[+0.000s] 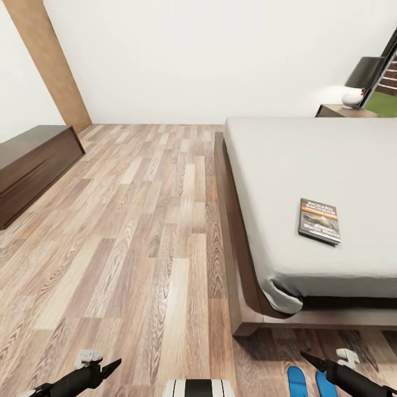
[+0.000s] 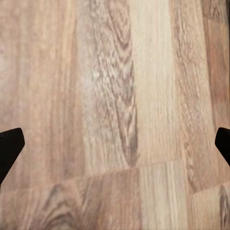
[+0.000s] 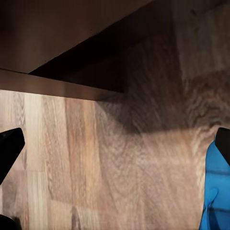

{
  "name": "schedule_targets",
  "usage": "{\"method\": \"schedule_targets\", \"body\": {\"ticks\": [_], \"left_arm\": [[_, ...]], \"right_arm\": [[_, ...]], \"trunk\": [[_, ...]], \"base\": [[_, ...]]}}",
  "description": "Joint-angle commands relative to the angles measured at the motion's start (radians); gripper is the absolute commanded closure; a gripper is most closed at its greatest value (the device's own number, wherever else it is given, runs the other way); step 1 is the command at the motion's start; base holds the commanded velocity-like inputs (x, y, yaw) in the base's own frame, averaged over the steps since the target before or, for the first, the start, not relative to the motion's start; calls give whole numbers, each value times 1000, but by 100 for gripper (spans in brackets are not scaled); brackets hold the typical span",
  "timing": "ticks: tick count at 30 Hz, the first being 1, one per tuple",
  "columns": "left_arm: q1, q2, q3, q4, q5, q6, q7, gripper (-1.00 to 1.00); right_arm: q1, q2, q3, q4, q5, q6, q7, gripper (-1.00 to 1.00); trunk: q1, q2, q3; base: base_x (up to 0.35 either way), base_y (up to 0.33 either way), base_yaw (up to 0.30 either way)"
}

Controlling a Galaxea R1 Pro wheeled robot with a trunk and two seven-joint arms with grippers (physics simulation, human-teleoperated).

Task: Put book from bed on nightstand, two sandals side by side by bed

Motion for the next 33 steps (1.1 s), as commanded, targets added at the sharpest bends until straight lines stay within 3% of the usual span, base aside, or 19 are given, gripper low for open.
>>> {"method": "schedule_targets", "body": {"ticks": [1, 33], "left_arm": [[-1, 0, 4, 1, -3, -5, -4, -100], [-1, 0, 4, 1, -3, -5, -3, -100]], "right_arm": [[-1, 0, 9, 4, -6, -6, 4, -100], [-1, 0, 9, 4, -6, -6, 4, -100]], "trunk": [[-1, 0, 3], [-15, 7, 127]], "base": [[0, 0, 0], [0, 0, 0]]}}
